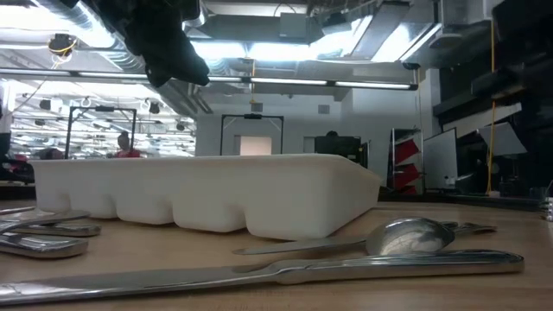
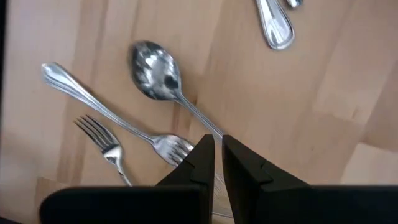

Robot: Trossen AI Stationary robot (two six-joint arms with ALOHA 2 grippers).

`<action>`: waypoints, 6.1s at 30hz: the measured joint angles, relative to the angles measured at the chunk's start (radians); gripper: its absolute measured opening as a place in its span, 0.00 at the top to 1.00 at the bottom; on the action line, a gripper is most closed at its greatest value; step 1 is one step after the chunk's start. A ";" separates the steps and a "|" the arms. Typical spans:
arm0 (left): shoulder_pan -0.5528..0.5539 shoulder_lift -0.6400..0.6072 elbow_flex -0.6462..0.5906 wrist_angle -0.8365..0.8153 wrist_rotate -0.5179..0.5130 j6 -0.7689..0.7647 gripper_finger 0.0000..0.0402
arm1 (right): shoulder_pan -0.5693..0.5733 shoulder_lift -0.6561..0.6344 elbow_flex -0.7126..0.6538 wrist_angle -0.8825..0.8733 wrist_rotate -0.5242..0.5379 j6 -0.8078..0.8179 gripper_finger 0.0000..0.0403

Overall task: Sort silverware
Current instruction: Put the silver spoon into the white cutlery tray

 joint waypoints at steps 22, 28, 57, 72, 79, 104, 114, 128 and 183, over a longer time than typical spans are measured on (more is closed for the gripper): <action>0.000 0.000 0.000 -0.006 -0.002 -0.050 0.81 | 0.001 0.166 -0.055 0.111 -0.012 -0.233 0.65; 0.000 0.000 0.000 -0.005 -0.002 -0.057 0.81 | 0.001 0.216 -0.055 0.152 -0.041 -0.280 0.65; 0.000 0.000 0.000 -0.003 0.001 -0.124 0.81 | -0.001 0.284 -0.021 0.146 -0.027 -0.296 0.98; 0.000 -0.141 0.000 0.022 0.024 -0.131 0.81 | 0.000 0.285 0.168 0.052 -0.005 -0.296 0.98; 0.000 -0.260 0.000 0.015 0.024 -0.131 0.81 | -0.002 0.284 0.306 -0.017 0.019 -0.237 0.98; 0.000 -0.378 0.000 -0.302 0.024 -0.171 0.81 | -0.247 0.529 0.399 0.833 0.492 0.972 0.99; 0.000 -0.378 0.000 -0.305 0.024 -0.158 0.81 | -0.296 0.656 0.399 0.960 0.567 1.202 0.99; 0.000 -0.377 0.000 -0.383 0.024 -0.122 0.81 | -0.300 0.669 0.399 0.837 0.641 1.251 0.95; -0.084 -0.072 0.000 -0.184 0.114 0.009 0.81 | -0.319 0.583 0.399 0.862 -0.013 0.621 0.79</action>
